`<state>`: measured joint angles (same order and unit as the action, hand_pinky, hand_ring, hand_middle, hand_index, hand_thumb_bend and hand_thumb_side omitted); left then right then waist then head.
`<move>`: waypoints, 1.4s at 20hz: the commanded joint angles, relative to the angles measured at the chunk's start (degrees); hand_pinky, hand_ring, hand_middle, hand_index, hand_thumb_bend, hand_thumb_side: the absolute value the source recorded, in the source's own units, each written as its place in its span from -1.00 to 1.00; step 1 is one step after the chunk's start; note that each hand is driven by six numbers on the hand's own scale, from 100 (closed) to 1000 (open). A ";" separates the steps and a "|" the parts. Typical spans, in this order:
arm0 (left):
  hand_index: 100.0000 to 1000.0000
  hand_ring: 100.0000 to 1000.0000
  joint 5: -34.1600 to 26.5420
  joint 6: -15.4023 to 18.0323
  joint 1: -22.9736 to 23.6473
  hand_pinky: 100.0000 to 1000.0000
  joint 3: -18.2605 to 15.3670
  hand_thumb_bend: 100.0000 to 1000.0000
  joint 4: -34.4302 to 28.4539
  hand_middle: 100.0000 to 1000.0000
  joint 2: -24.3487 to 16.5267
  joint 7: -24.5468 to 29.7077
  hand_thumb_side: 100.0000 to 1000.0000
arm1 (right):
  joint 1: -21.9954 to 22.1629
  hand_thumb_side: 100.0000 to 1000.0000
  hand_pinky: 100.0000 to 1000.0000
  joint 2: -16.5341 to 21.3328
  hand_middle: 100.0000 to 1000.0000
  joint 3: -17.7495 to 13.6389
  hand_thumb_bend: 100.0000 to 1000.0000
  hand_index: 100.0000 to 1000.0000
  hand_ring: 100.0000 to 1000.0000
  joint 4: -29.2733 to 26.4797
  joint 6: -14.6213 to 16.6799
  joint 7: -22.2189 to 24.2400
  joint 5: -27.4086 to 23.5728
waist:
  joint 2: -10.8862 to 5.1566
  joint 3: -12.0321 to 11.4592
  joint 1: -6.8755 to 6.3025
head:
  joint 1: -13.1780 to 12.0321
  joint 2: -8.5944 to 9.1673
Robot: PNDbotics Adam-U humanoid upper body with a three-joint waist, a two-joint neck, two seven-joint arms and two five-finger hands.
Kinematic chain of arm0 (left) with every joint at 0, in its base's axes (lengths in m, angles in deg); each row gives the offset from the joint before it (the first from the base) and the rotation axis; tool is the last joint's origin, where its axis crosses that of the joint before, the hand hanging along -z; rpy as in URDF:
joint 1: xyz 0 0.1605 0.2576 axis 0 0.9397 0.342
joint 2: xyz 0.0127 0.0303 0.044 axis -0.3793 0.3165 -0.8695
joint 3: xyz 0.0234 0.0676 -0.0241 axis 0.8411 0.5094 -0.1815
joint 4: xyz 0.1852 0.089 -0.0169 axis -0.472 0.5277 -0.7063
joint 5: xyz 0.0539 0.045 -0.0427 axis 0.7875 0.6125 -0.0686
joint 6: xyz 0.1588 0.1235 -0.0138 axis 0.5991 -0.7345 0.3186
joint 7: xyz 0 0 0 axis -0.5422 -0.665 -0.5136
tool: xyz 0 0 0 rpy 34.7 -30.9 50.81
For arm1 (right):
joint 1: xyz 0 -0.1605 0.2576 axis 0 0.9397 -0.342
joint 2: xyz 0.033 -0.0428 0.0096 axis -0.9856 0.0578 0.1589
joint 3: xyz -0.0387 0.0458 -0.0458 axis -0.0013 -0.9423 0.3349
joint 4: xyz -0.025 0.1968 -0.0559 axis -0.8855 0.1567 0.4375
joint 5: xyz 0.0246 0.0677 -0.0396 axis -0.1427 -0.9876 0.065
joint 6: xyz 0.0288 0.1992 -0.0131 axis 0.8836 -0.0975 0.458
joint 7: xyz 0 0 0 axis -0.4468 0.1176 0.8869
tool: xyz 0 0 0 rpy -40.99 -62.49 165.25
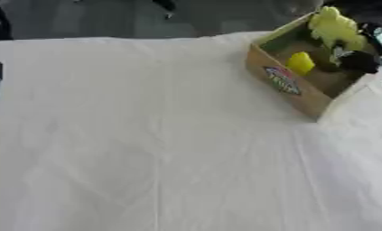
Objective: Pick up the objects with one hand, pass them to the other hand, and then place them into the box on the other side of the table.
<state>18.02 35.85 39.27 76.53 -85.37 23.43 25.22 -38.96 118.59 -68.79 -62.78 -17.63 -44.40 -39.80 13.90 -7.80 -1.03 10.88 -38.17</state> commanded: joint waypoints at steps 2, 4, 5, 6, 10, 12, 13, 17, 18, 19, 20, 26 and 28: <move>0.42 0.09 0.19 -0.04 -0.67 0.02 -0.51 0.15 -0.99 0.14 -1.43 -0.17 -0.58 | -0.86 -0.60 0.98 2.10 0.68 -0.89 -1.00 0.85 0.88 -0.57 0.43 1.02 3.42 | -0.65 -0.01 0.06 | -0.12 -0.26; 0.42 0.09 0.25 -0.04 -0.64 0.02 -0.52 0.15 -0.99 0.14 -1.41 -0.19 -0.58 | -0.86 -1.00 0.98 2.06 0.75 -0.97 -1.00 0.86 0.93 -0.72 0.60 1.49 4.82 | -0.67 0.02 0.06 | -0.13 -0.34; 0.42 0.09 0.28 -0.05 -0.63 0.03 -0.53 0.15 -0.97 0.14 -1.40 -0.19 -0.58 | -0.89 -1.00 0.99 2.02 0.74 -1.04 -0.90 0.83 0.94 -0.73 0.62 1.73 5.31 | -0.68 0.03 0.05 | -0.13 -0.35; 0.42 0.09 0.30 -0.06 -0.63 0.03 -0.54 0.15 -0.97 0.14 -1.37 -0.20 -0.58 | -0.95 -0.99 0.99 1.96 0.72 -1.20 -0.81 0.81 0.93 -0.73 0.57 1.75 5.57 | -0.70 0.05 0.03 | -0.13 -0.31; 0.42 0.09 0.34 -0.07 -0.63 0.03 -0.55 0.15 -0.95 0.14 -1.33 -0.20 -0.58 | -1.12 -0.93 1.00 1.85 0.68 -1.62 -0.74 0.79 0.92 -0.89 -0.05 -0.16 5.40 | -0.77 0.08 -0.08 | -0.16 -0.37; 0.42 0.09 0.38 -0.09 -0.61 0.03 -0.59 0.15 -0.94 0.14 -1.34 -0.20 -0.58 | -1.54 -0.95 1.00 1.63 0.68 -1.52 -0.77 0.80 0.92 -0.77 -0.26 -0.58 4.93 | -0.80 0.10 -0.11 | -0.11 -0.31; 0.42 0.09 0.39 -0.11 -0.59 0.03 -0.61 0.15 -0.94 0.14 -1.33 -0.20 -0.58 | -1.83 -0.95 1.00 1.48 0.68 -1.48 -0.77 0.80 0.92 -0.65 -0.34 -0.72 4.71 | -0.82 0.11 -0.14 | -0.11 -0.29; 0.42 0.09 0.37 -0.17 -0.50 0.03 -0.70 0.14 -0.97 0.14 -1.31 -0.24 -0.59 | -2.32 -0.96 1.00 1.18 0.68 -1.41 -0.78 0.79 0.92 -0.67 -0.24 -1.42 4.12 | -0.85 0.19 -0.24 | -0.21 -0.37; 0.42 0.09 0.38 -0.18 -0.50 0.03 -0.72 0.14 -1.00 0.14 -1.29 -0.26 -0.59 | -2.29 -0.96 1.00 1.17 0.68 -1.42 -0.79 0.80 0.92 -0.80 -0.19 -1.56 3.98 | -0.84 0.20 -0.27 | -0.22 -0.37; 0.42 0.09 0.37 -0.19 -0.50 0.03 -0.74 0.14 -1.04 0.14 -1.28 -0.28 -0.59 | -2.24 -1.00 1.00 1.16 0.68 -1.48 -0.84 0.80 0.92 -0.97 -0.17 -1.70 3.78 | -0.84 0.21 -0.29 | -0.23 -0.38; 0.42 0.09 0.37 -0.20 -0.48 0.03 -0.79 0.14 -1.07 0.14 -1.29 -0.32 -0.59 | -2.16 -1.00 1.00 1.10 0.68 -1.68 -0.94 0.82 0.92 -1.33 -0.14 -1.94 3.32 | -0.84 0.24 -0.34 | -0.28 -0.42; 0.42 0.08 -0.28 -0.54 0.05 0.04 -1.73 0.15 -1.11 0.13 -1.87 -0.70 -0.57 | 2.85 -0.60 1.00 0.12 0.70 -3.56 -1.00 0.91 0.94 -13.07 4.55 -4.74 -5.36 | -0.73 0.30 -0.79 | -1.52 -0.55; 0.42 0.09 -1.25 -0.80 0.29 0.04 -2.27 0.15 -1.06 0.14 -2.53 -0.77 -0.56 | 5.34 -0.56 1.00 -0.52 0.70 -4.42 -1.00 0.91 0.93 -18.15 6.51 -4.62 -7.88 | -0.76 0.42 -1.10 | -2.12 -0.71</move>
<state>17.38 35.27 40.02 75.28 -85.39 23.24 24.64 -33.24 116.97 -71.95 -77.11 -12.44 -48.83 -45.88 13.92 -7.42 -2.27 9.25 -38.69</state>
